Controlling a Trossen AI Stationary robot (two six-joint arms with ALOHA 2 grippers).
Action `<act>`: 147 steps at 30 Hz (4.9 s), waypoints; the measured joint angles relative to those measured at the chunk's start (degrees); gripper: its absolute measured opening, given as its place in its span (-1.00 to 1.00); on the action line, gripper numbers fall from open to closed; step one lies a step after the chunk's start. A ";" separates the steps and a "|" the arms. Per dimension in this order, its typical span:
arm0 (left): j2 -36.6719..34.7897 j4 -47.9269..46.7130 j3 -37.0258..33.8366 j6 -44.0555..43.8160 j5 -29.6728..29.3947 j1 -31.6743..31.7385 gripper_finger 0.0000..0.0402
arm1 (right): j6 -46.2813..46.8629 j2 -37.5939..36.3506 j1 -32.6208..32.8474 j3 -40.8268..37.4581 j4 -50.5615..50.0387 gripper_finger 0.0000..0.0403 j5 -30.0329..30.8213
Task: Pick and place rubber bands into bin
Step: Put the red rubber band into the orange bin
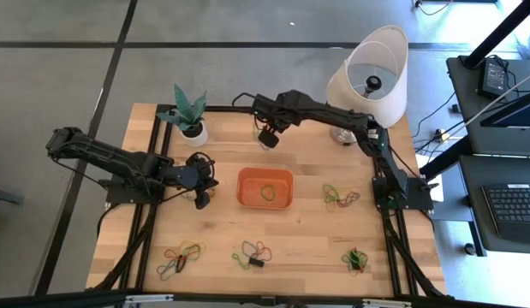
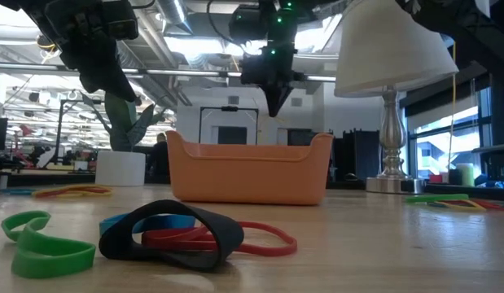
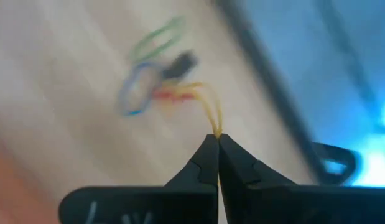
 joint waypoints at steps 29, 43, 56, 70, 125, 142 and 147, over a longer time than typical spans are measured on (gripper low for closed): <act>0.02 -0.44 0.00 12.29 3.74 -0.01 -0.99 | 15.95 0.13 0.79 -1.09 4.06 -0.99 -10.75; 0.02 -0.41 0.00 14.62 5.49 -0.01 -0.99 | 18.63 4.39 0.40 -1.16 -5.92 -0.99 -10.10; 0.02 -0.41 0.00 13.40 5.72 -0.01 -0.99 | 17.14 9.37 -1.87 -1.14 -5.74 -0.95 -9.48; 0.02 -0.41 0.02 13.35 6.10 -0.01 -0.98 | 15.63 9.62 -3.15 -1.14 -6.93 -0.49 -8.16; 0.04 -0.41 0.00 13.55 5.66 0.02 -0.97 | 6.32 9.64 -5.83 -1.09 0.21 0.40 -17.16; 0.04 -0.41 0.00 12.69 4.45 0.06 -0.99 | 10.37 9.66 -4.82 -1.03 5.11 0.22 -18.92; 0.04 -0.39 0.00 12.05 4.52 0.05 -0.98 | 4.90 9.66 -5.17 -1.08 7.01 0.13 -30.99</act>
